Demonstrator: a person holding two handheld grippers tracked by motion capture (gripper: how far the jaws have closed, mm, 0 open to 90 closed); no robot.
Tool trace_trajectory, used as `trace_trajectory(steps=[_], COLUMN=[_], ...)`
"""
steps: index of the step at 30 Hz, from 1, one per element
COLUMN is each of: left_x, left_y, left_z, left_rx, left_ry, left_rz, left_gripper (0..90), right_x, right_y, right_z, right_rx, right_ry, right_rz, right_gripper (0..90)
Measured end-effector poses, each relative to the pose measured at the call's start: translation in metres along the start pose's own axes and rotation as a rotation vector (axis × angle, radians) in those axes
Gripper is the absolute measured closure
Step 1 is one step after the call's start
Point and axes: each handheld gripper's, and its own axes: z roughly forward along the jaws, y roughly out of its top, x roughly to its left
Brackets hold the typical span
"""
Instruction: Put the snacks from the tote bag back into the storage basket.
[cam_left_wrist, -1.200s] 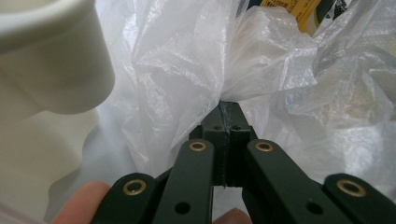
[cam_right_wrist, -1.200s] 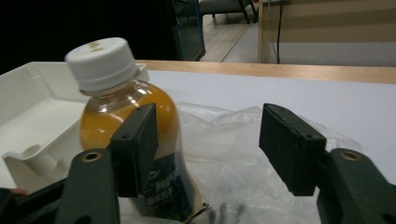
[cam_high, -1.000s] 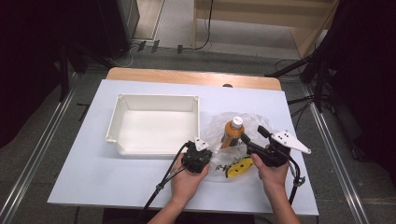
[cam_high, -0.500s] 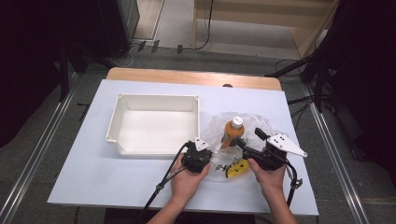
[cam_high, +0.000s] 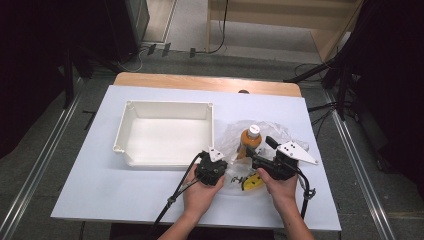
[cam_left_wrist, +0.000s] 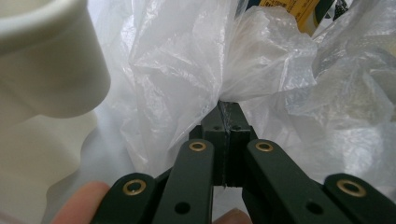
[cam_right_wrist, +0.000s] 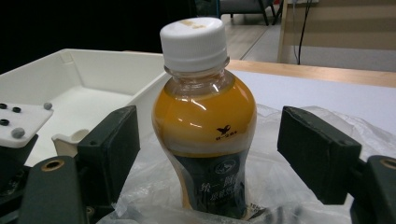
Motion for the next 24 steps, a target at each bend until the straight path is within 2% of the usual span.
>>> trace_trajectory(steps=[11, 24], left_x=[0.0, -0.001], left_y=[0.0, 0.0], left_z=[0.0, 0.0], left_rx=[-0.001, -0.001], left_ry=[-0.002, 0.003], left_rz=[0.003, 0.006], left_gripper=[90.0, 90.0], right_x=[0.003, 0.008], right_y=[-0.004, -0.006], right_z=[0.012, 0.024], right_rx=[0.014, 0.013], right_ry=[-0.039, -0.061], right_rz=[-0.007, -0.016], right_gripper=[24.9, 25.2])
